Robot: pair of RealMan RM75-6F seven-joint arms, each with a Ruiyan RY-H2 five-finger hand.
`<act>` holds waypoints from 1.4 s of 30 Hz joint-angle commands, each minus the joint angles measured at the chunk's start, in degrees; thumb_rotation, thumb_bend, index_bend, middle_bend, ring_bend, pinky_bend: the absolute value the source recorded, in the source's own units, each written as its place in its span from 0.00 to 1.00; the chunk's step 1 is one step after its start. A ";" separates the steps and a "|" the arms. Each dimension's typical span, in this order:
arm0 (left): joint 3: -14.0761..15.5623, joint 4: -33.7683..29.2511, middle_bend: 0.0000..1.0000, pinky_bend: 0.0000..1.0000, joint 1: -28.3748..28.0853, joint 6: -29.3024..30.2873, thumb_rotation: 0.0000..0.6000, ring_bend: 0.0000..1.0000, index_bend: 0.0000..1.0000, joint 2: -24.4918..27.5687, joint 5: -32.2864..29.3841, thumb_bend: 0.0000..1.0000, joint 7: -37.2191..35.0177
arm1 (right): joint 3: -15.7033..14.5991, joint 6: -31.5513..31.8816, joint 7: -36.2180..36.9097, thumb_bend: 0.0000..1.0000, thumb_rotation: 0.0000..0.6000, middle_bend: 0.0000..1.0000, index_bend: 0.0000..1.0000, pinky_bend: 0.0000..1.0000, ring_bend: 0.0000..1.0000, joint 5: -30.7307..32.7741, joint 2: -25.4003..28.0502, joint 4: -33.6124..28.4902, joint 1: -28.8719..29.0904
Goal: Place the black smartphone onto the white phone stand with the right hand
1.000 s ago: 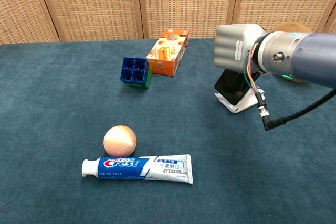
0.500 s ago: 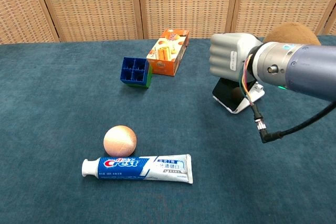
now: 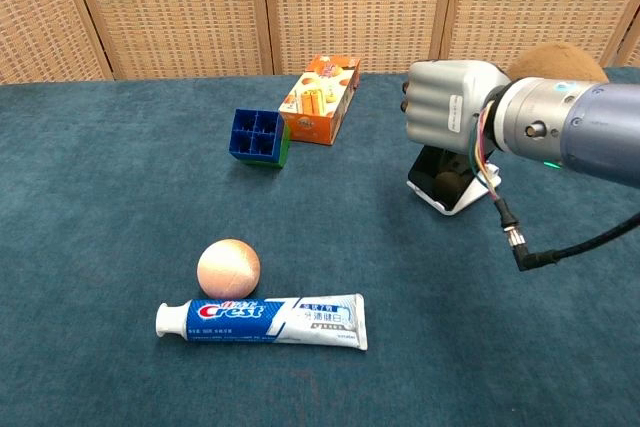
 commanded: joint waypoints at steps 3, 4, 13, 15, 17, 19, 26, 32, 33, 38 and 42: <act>0.12 -0.13 0.00 0.00 -0.02 -0.09 1.00 0.00 0.00 -0.09 0.15 0.00 0.47 | -0.97 -0.30 1.37 0.54 1.00 0.14 0.36 0.26 0.11 -1.46 0.59 0.38 -0.47; 0.14 -0.16 0.00 0.00 -0.02 -0.09 1.00 0.00 0.00 -0.10 0.19 0.00 0.54 | -1.05 -0.36 1.58 0.54 1.00 0.13 0.35 0.25 0.11 -1.62 0.64 0.43 -0.52; 0.22 -0.41 0.00 0.00 -0.09 -0.24 1.00 0.00 0.00 -0.34 0.22 0.00 1.37 | -0.69 0.63 2.44 0.54 1.00 0.12 0.35 0.24 0.08 -1.40 0.34 1.69 -1.14; 0.22 -0.42 0.00 0.00 -0.10 -0.26 1.00 0.00 0.00 -0.31 0.22 0.00 1.33 | -0.50 0.89 2.07 0.54 1.00 0.12 0.35 0.24 0.08 -0.68 0.12 1.75 -1.15; 0.19 -0.40 0.00 0.00 -0.08 -0.22 1.00 0.00 0.00 -0.26 0.17 0.00 1.19 | -0.47 1.50 0.79 0.54 1.00 0.11 0.35 0.24 0.08 0.38 -0.32 1.89 -1.03; 0.17 -0.37 0.00 0.00 -0.06 -0.16 1.00 0.00 0.00 -0.23 0.18 0.00 1.01 | -0.35 1.76 0.35 0.54 1.00 0.11 0.35 0.24 0.08 0.99 -0.68 1.90 -1.03; 0.27 -0.30 0.00 0.00 -0.07 -0.17 1.00 0.00 0.00 -0.12 0.37 0.00 0.68 | -0.02 3.35 -1.28 0.54 1.00 0.07 0.29 0.24 0.07 2.49 -2.33 2.51 -1.13; 0.23 -0.28 0.00 0.00 -0.07 -0.18 1.00 0.00 0.00 -0.05 0.28 0.00 0.58 | 0.40 5.58 -2.70 0.54 1.00 0.03 0.17 0.24 0.06 3.20 -3.99 2.89 -1.40; 0.24 -0.27 0.00 0.00 -0.07 -0.18 1.00 0.00 0.00 -0.05 0.30 0.00 0.56 | 0.45 5.69 -2.74 0.54 1.00 0.02 0.13 0.23 0.05 3.25 -4.09 2.91 -1.44; 0.22 -0.24 0.00 0.00 -0.06 -0.13 1.00 0.00 0.00 -0.06 0.28 0.00 0.52 | 0.51 6.13 -2.80 0.54 1.00 0.00 0.06 0.23 0.03 3.16 -4.41 3.08 -1.66; 0.25 -0.23 0.00 0.00 -0.04 -0.12 1.00 0.00 0.00 -0.05 0.32 0.00 0.51 | 0.49 6.37 -2.84 0.54 1.00 0.00 0.06 0.23 0.03 2.97 -4.56 3.10 -1.85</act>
